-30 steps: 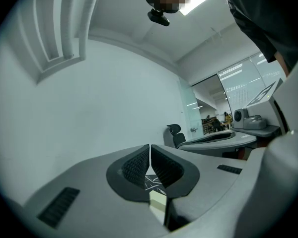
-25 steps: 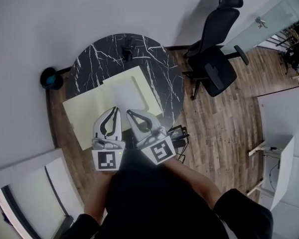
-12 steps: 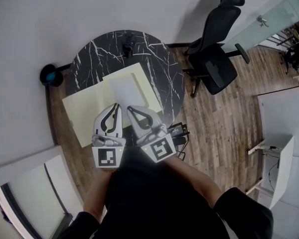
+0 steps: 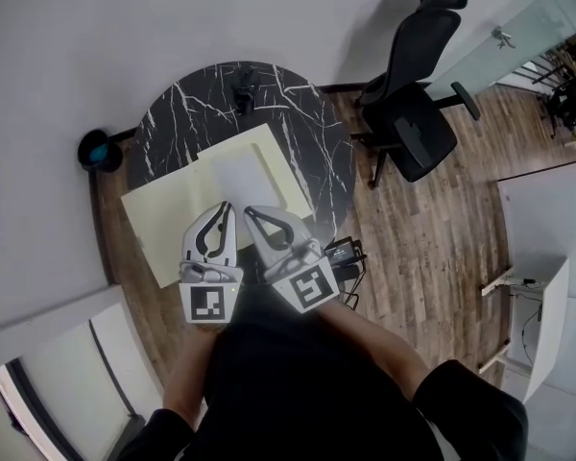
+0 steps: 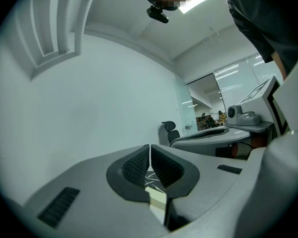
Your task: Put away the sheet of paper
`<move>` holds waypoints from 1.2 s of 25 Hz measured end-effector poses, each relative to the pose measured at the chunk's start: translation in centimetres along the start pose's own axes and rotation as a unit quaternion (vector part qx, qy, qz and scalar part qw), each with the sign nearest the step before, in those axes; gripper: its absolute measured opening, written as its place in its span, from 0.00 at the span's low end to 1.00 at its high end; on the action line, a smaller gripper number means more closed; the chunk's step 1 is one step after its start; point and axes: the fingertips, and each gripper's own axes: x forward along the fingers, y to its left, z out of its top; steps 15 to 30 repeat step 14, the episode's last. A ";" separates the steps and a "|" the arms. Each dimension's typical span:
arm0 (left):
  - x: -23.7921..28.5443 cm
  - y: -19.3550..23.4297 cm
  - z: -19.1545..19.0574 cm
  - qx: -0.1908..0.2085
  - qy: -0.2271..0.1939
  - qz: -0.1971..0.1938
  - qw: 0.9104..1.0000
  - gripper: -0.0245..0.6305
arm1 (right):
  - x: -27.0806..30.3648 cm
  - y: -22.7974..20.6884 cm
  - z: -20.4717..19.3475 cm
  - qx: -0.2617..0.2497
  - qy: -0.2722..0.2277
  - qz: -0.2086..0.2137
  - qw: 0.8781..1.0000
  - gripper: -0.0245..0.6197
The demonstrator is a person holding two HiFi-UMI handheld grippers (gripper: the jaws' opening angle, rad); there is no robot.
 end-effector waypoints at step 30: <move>0.8 0.1 -0.5 -0.003 0.007 -0.014 1.000 0.07 | 0.7 -0.5 -0.3 0.009 0.002 -0.001 1.000 0.03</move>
